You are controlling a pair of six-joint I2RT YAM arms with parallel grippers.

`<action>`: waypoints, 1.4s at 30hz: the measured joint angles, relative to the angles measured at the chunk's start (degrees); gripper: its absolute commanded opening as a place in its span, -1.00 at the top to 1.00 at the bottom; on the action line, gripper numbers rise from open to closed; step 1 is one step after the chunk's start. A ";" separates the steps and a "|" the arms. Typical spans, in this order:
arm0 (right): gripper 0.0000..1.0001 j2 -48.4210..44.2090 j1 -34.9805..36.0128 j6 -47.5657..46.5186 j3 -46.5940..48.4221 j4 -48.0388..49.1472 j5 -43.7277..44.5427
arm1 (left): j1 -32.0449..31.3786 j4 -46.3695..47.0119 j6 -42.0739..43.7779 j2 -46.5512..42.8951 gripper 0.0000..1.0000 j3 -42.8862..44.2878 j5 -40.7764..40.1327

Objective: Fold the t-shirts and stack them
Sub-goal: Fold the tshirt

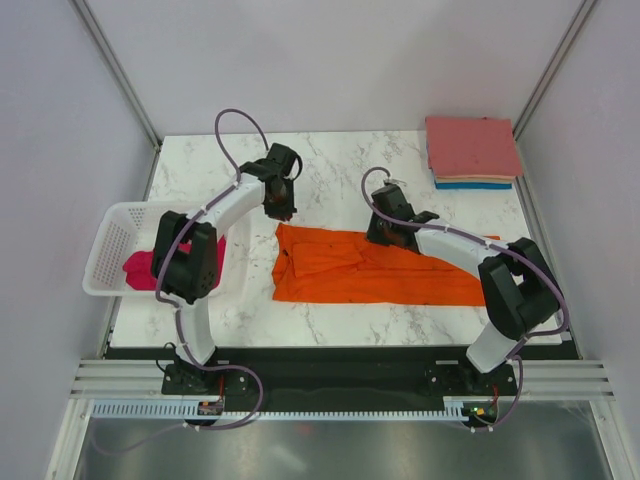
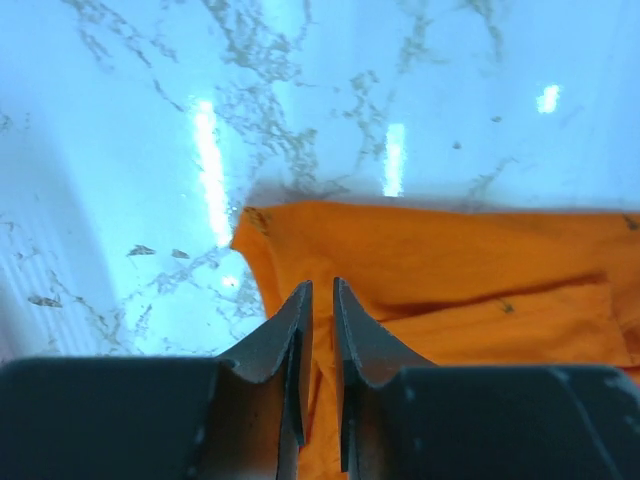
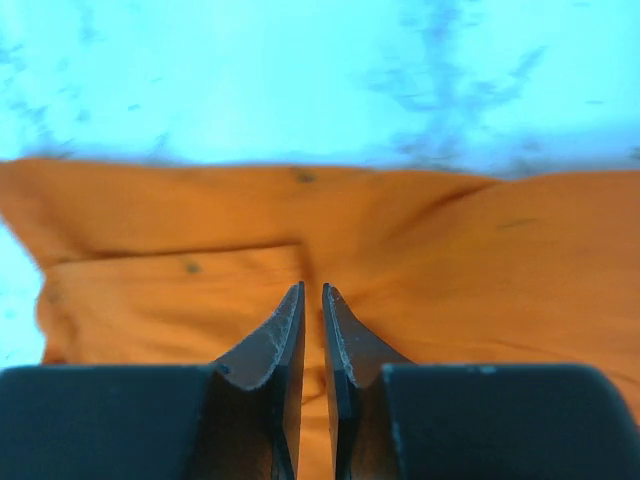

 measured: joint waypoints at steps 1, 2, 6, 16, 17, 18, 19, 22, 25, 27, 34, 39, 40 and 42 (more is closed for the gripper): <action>0.62 -0.26 -1.31 0.00 -0.94 -0.11 0.09 | 0.55 -0.02 0.20 0.48 0.63 0.00 -0.07; 0.62 -0.39 -2.54 -0.02 -1.88 -0.15 0.13 | 1.11 -0.04 0.33 1.01 0.64 0.00 -0.17; 0.63 -0.48 -7.98 -0.15 -6.36 -0.52 0.24 | 2.32 -0.11 0.68 3.58 0.70 -0.07 -1.11; 0.62 -1.01 -16.04 -1.57 -10.80 1.18 -0.39 | 2.62 -0.13 0.81 6.71 0.75 -1.46 -4.24; 0.62 -1.05 -16.26 -1.64 -10.91 1.46 -0.44 | 2.71 -0.11 0.81 6.71 0.75 -1.57 -4.42; 0.62 -1.09 -16.44 -1.73 -10.99 1.64 -0.46 | 2.82 -0.09 0.81 6.71 0.75 -1.79 -4.44; 0.62 -1.11 -16.63 -1.77 -11.13 1.79 -0.55 | 2.93 -0.11 0.81 6.71 0.75 -2.03 -4.44; 0.61 -1.20 -16.94 -2.01 -11.19 1.97 -0.92 | 3.06 -0.20 0.85 6.71 0.75 -2.38 -4.46; 0.60 -1.53 -17.09 -2.29 -11.30 1.90 -1.42 | 3.21 -0.42 1.14 6.51 0.74 -2.40 -4.55; 0.59 -2.43 -17.09 -2.51 -11.63 1.36 -1.51 | 3.21 -1.11 1.42 5.64 0.72 -2.43 -4.48; 0.57 -6.82 -17.09 -2.49 -11.76 0.83 -2.82 | 3.21 -0.92 1.75 -1.60 0.72 -1.64 4.63; 0.56 -8.11 -17.09 -2.40 -11.76 0.42 -3.76 | 3.15 0.90 1.73 -0.87 0.74 -0.92 7.93; 0.56 -8.33 -17.09 -2.40 -11.76 0.11 -3.89 | 3.15 1.16 1.73 0.13 0.74 -0.92 7.93; 0.55 -8.81 -17.09 -2.43 -11.76 -0.42 -4.00 | 3.17 1.38 1.70 2.49 0.74 -0.92 7.78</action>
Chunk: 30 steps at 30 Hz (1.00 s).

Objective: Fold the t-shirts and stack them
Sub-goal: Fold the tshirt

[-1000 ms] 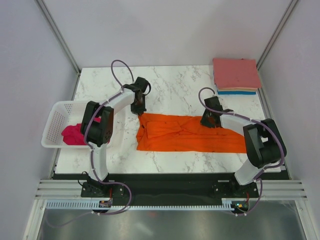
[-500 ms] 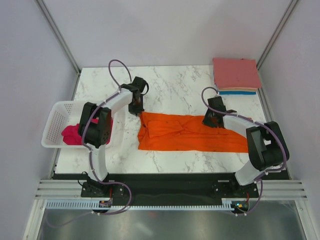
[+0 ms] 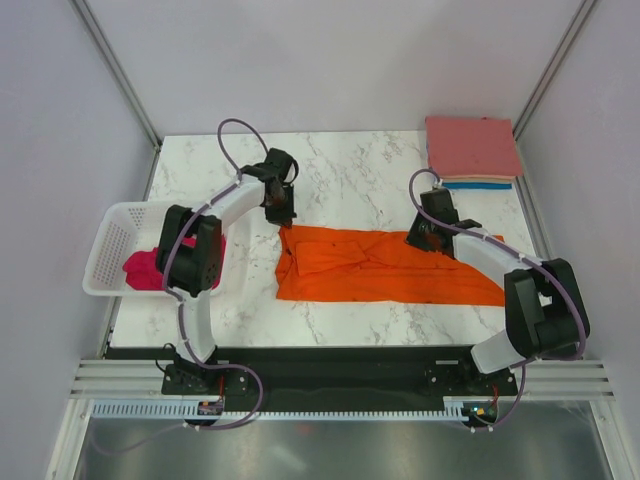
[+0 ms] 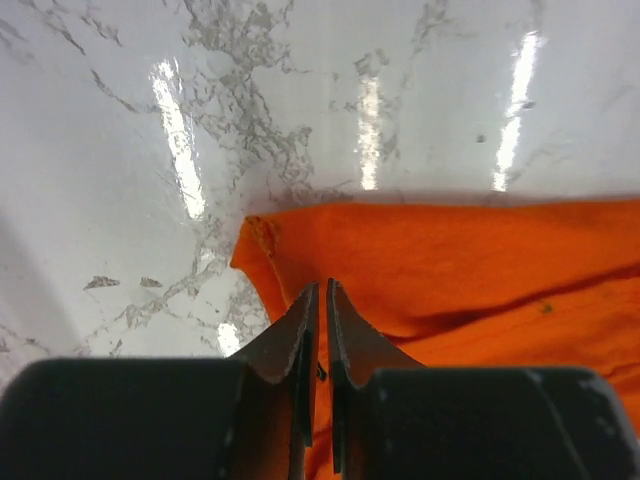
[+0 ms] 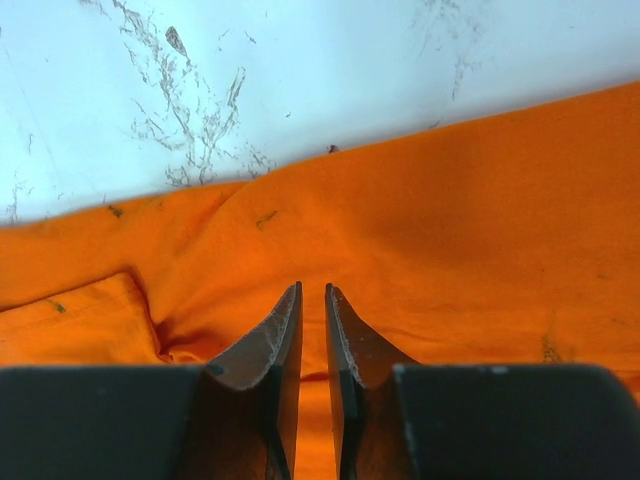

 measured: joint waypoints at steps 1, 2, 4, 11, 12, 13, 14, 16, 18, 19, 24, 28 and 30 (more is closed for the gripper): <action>0.55 -0.26 -0.02 0.00 0.04 -0.24 -0.04 | 0.04 0.07 0.00 1.49 0.74 -0.04 -0.28; 0.55 -0.48 -0.04 0.00 0.09 -0.35 -0.04 | 0.04 0.07 -0.02 2.93 0.75 -0.20 -0.70; 0.55 -0.90 -0.04 -0.02 0.33 -0.85 -0.07 | 0.04 0.00 -0.04 5.40 0.75 -0.61 -1.84; 0.53 -2.84 -0.15 0.07 1.46 -1.64 -0.28 | -0.02 -0.15 -0.15 6.47 0.75 0.44 -3.63; 0.53 -3.15 -0.20 0.11 1.75 -1.73 -0.31 | -0.02 -0.31 -0.15 6.93 0.75 1.07 -3.78; 0.52 -3.52 -0.26 0.13 2.03 -1.79 -0.33 | 0.04 -0.59 -0.15 7.54 0.75 2.10 -4.00; 0.52 -3.85 -0.26 0.20 2.32 -1.90 -0.31 | 0.11 -0.87 -0.15 8.41 0.75 3.41 -4.35; 0.53 -4.59 -0.31 0.33 2.97 -2.14 -0.28 | 0.33 -1.60 -0.13 10.67 0.76 6.84 -4.72; 0.52 -5.18 -0.31 0.33 3.63 -2.27 -0.20 | 0.70 -2.38 -0.11 13.79 0.76 11.61 -4.85; 0.52 -5.53 -0.31 0.33 4.00 -2.29 -0.07 | 0.87 -2.95 -0.09 15.15 0.76 13.97 -4.83; 0.51 -6.43 -0.66 0.31 5.86 -2.43 1.20 | 2.47 -5.64 0.17 27.32 0.76 34.71 -4.46; 0.52 -6.34 -1.25 0.13 7.85 -2.69 1.81 | 4.00 -4.70 0.17 37.77 0.77 53.27 -1.84; 0.51 -6.19 -1.55 -0.13 9.03 -2.86 2.19 | 4.76 -2.27 0.13 38.84 0.76 55.06 0.59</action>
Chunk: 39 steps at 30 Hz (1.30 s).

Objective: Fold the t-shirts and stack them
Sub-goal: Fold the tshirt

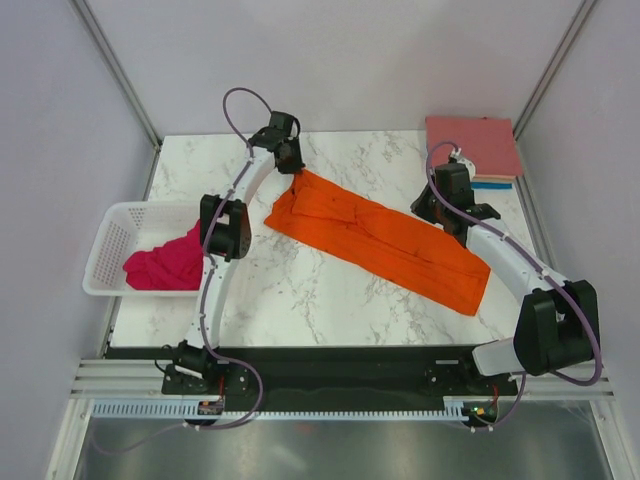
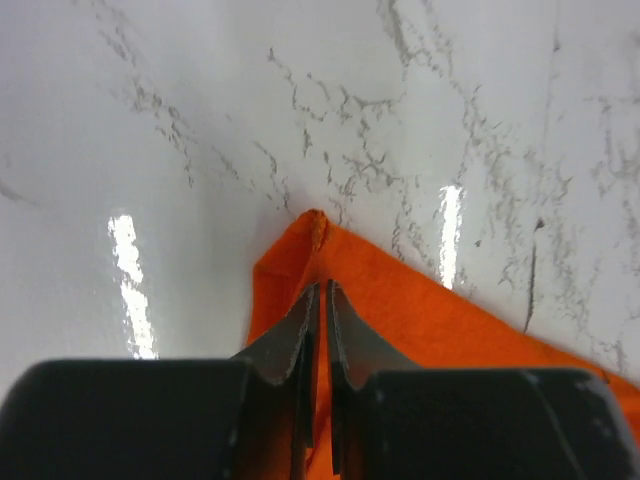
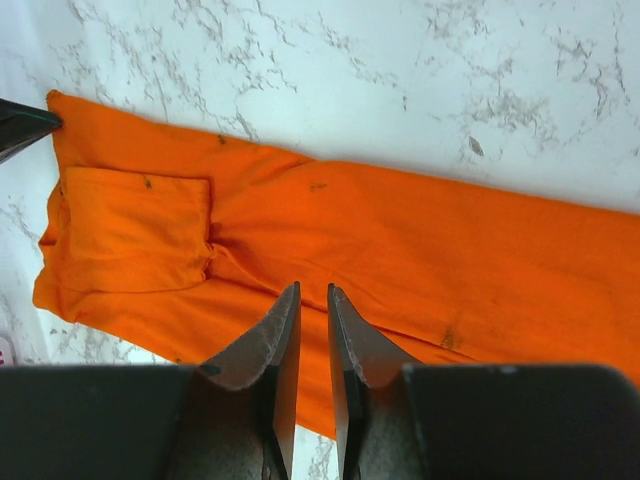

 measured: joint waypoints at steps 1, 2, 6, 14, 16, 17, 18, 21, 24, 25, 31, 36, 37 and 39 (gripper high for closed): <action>0.51 0.04 -0.09 -0.04 0.37 -0.02 0.04 | 0.24 1.05 -0.02 -0.42 0.76 -0.46 1.11; 0.51 0.04 -0.24 -0.09 0.81 -0.09 0.15 | 0.46 3.02 -0.04 -1.49 0.76 -2.34 2.60; 0.49 0.04 -0.33 -0.42 1.55 -0.44 0.11 | 0.61 6.91 -0.04 -8.96 0.76 -12.72 6.95; 0.49 -2.69 -0.33 -1.07 -1.42 -2.84 -1.53 | -3.04 9.25 -0.70 -30.80 0.76 -37.46 10.43; 0.49 -4.17 -0.33 -1.07 -2.49 -3.72 -2.05 | -4.15 9.73 -0.68 -34.40 0.76 -42.01 10.34; 0.50 -4.79 -0.33 -1.07 -2.78 -4.13 -2.27 | -4.61 9.92 -0.70 -35.65 0.76 -44.19 10.32; 0.49 -5.31 -0.33 -1.05 -2.97 -4.46 -2.51 | -4.96 9.97 -0.70 -36.44 0.76 -46.18 10.29; 0.50 -6.16 -0.33 -1.05 -3.21 -4.79 -3.13 | -5.35 9.81 -0.70 -36.61 0.77 -50.60 9.62; 0.49 -6.32 -0.33 -1.07 -3.21 -4.83 -3.58 | -5.38 8.61 -0.70 -35.58 0.77 -53.20 8.02; 0.50 -6.32 -0.33 -1.07 -3.21 -4.90 -3.65 | -5.38 8.35 -0.72 -34.91 0.78 -53.22 7.54; 0.51 -6.29 -0.33 -1.05 -3.21 -5.42 -3.56 | -5.38 6.93 -0.70 -28.83 0.78 -49.75 3.52; 0.52 -5.33 -0.33 -1.09 -3.19 -5.51 -2.84 | -5.38 2.89 -0.35 -21.09 0.77 -37.88 0.52; 0.52 -4.96 -0.35 -1.11 -3.19 -5.60 -2.49 | -5.35 2.14 -0.15 -19.47 0.77 -35.04 0.04; 0.52 -4.22 -0.39 -1.31 -3.17 -5.73 -1.70 | -5.33 0.50 0.55 -15.08 0.76 -27.54 -1.44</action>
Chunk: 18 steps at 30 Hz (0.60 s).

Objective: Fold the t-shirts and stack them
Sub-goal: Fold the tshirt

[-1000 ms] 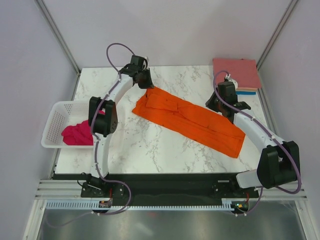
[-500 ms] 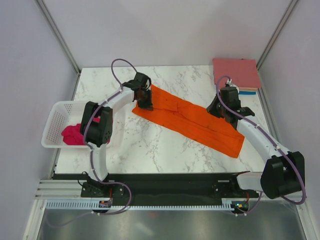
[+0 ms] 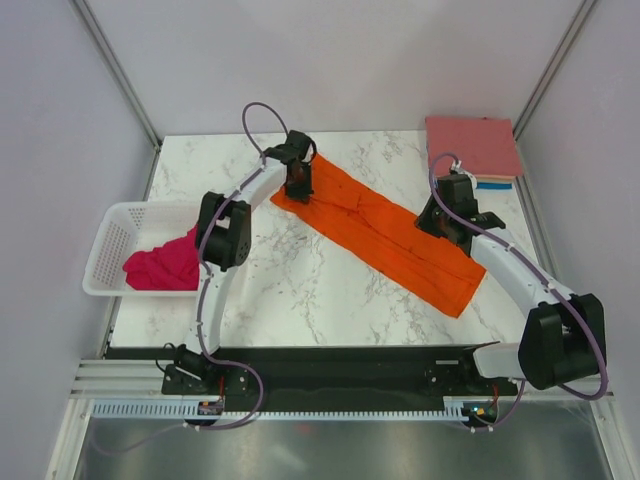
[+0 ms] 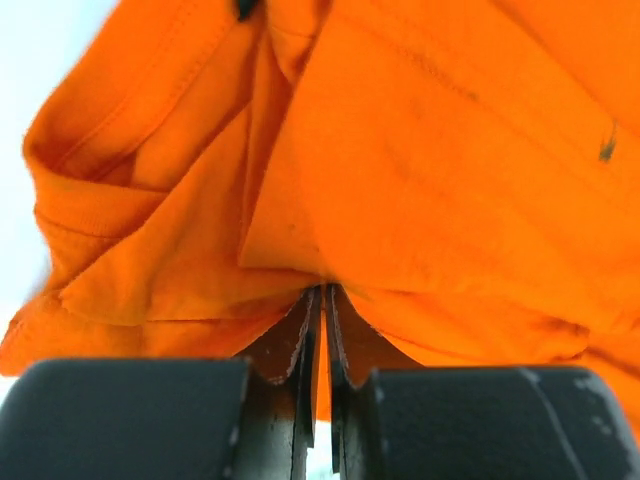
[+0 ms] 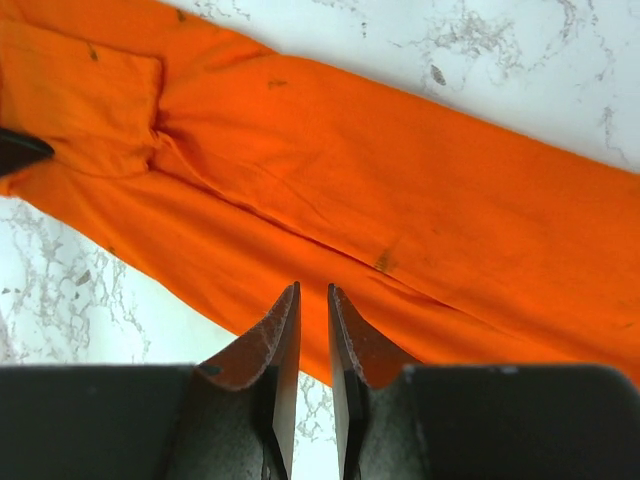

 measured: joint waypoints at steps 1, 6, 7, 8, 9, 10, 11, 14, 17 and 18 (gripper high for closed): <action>0.52 0.26 -0.07 -0.09 0.04 -0.11 0.33 | 0.07 -0.50 0.31 1.79 0.75 3.13 -0.48; 0.51 2.01 -0.72 -0.26 1.60 -0.28 2.14 | 0.98 -2.62 2.40 12.63 0.74 22.21 -0.90; 0.51 2.40 -0.79 -0.28 2.10 -0.26 2.29 | 1.16 -2.45 2.75 14.21 0.74 25.07 -0.76; 0.51 2.69 -0.85 -0.35 2.49 -0.26 2.34 | 1.31 -2.01 3.04 15.26 0.74 27.06 -0.42; 0.51 3.02 -0.98 -0.46 2.95 -0.26 2.34 | 1.51 -1.53 3.23 15.52 0.74 27.34 0.39; 0.51 3.17 -0.98 -0.52 3.28 -0.28 2.34 | 1.62 -1.07 3.28 15.12 0.74 27.10 1.36; 0.50 3.19 -1.05 -0.66 3.48 -0.33 2.34 | 1.75 0.15 3.30 14.12 0.73 25.53 2.36; 0.49 3.04 -1.07 -0.85 3.89 -0.90 2.34 | 1.51 3.65 3.26 7.74 0.73 16.24 5.57; 0.49 1.99 -1.42 -1.09 3.89 -3.17 2.32 | -0.11 5.99 2.95 0.44 0.74 8.74 8.96; 0.49 1.38 -1.66 -1.14 3.89 -3.91 2.27 | -1.09 6.82 2.67 -2.27 0.74 6.36 10.05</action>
